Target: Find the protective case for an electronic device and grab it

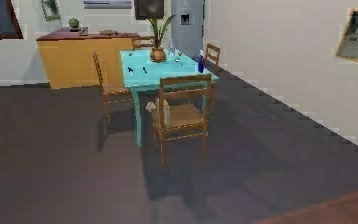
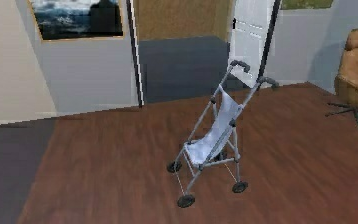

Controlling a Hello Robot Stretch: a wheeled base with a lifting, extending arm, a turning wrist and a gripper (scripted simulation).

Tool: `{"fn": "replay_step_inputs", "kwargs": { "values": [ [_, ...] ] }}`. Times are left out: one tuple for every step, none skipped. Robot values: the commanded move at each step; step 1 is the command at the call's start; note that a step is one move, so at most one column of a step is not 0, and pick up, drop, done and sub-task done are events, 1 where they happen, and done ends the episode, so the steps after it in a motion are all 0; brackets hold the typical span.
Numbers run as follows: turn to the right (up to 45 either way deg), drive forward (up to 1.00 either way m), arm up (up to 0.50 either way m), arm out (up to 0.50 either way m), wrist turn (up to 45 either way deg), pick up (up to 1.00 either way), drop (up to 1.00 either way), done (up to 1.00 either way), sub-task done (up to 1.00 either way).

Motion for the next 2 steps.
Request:
{"fn": "replay_step_inputs", "kwargs": {
  "values": [
    [0.0, 0.35, 0.00, 0.00, 0.0, 0.00, 0.00, 0.00, 0.00],
    [-45.0, 0.00, 0.00, 0.00, 0.0, 0.00, 0.00, 0.00, 0.00]
  ]
}}
